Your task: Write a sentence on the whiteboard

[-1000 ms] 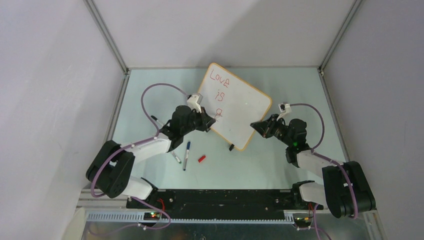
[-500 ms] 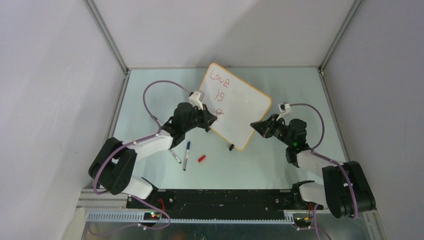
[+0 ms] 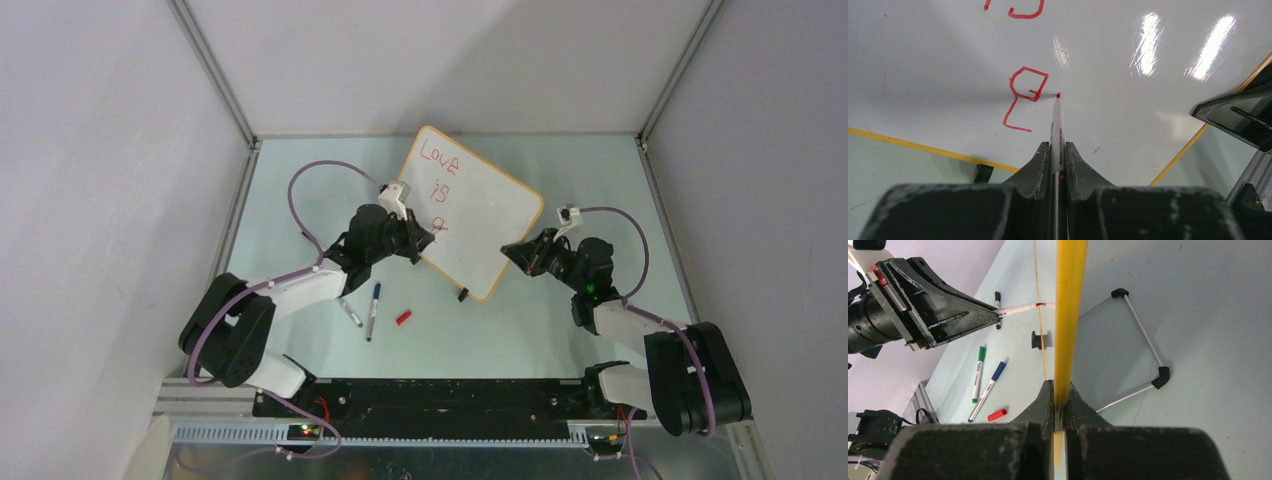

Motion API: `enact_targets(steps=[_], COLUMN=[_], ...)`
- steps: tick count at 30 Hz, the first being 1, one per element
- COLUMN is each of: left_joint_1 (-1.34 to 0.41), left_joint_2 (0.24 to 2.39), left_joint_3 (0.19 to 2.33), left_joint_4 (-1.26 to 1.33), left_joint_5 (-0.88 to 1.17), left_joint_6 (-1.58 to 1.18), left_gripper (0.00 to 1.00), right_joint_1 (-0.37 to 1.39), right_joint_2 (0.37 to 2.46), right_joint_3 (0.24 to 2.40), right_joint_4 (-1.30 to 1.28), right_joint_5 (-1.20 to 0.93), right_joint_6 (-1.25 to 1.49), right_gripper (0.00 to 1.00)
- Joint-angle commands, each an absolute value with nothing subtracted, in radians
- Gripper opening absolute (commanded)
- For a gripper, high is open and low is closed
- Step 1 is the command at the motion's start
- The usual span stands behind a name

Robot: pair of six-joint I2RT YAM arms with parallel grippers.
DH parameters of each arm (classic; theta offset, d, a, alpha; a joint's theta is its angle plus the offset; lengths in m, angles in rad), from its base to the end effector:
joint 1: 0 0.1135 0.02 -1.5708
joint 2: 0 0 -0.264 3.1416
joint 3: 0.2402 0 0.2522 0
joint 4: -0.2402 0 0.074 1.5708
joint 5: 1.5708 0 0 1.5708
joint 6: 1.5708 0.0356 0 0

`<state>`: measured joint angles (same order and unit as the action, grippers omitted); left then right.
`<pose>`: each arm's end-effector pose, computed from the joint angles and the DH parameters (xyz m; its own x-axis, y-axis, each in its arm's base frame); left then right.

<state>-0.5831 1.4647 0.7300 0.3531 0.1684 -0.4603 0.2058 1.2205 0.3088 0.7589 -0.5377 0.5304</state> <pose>0.2599 -0.1786 0.2157 -0.5773 -0.1438 -0.8038 0.4646 0.7516 -0.4682 0.2216 0.0649 0.1886 -0.4680 0.3462 -0.8131 -0.5035 0.6518 0.5672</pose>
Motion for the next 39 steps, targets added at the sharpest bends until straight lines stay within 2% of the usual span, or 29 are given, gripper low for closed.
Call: enact_targets(steps=[1,39], left_joint_1=[-0.591,-0.598], left_joint_2=[1.454,1.414], left_joint_3=[0.762,0.759], left_joint_4=[0.33,0.16], left_joint_5=[0.16,0.113], left_joint_6=[-0.441,-0.454], left_gripper=[0.0,0.0], right_joint_1=[0.209,0.208], right_joint_2=[1.218,1.217], right_joint_3=[0.325,0.326], right_joint_4=[0.729,0.721], right_joint_5=[-0.504,-0.498], right_joint_6=[0.471,0.466], right_gripper=[0.0,0.0])
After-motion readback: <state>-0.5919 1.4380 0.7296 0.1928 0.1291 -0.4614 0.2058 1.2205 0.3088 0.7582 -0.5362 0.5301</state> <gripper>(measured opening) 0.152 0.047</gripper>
